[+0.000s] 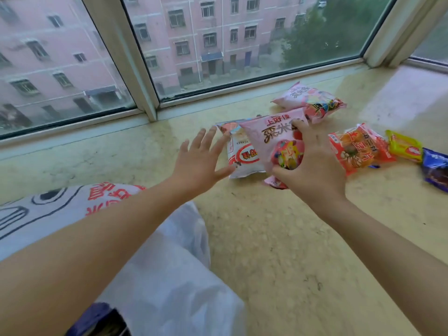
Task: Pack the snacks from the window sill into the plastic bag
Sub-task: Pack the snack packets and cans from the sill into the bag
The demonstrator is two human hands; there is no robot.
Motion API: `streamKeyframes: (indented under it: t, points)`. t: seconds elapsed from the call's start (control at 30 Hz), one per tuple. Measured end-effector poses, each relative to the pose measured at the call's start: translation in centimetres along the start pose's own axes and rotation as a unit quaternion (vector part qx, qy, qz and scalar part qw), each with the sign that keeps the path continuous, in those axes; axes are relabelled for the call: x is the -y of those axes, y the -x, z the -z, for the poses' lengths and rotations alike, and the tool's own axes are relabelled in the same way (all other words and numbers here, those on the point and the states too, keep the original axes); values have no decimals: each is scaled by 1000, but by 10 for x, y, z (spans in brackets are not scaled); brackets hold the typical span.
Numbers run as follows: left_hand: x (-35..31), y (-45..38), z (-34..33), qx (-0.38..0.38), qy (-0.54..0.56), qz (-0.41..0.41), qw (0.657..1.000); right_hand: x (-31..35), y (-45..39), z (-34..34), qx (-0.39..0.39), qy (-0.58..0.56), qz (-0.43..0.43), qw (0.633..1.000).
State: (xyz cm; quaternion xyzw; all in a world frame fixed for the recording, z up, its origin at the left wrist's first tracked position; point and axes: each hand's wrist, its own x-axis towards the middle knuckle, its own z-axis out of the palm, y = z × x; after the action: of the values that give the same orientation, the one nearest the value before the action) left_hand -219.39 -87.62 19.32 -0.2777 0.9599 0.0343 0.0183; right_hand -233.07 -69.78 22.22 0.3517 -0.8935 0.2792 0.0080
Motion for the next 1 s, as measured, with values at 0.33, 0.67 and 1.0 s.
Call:
streamKeyframes:
  t: [0.33,0.67,1.0]
  points:
    - [45,166,55,-48,-34,36,998,96,122,48,18,-130,42,991]
    - [129,319,111,-11,-123,93,988,189,235,67,133,-236,117,955]
    - [164,291,118,-211,-24,144,967,221,282,4,141,-88,273,947]
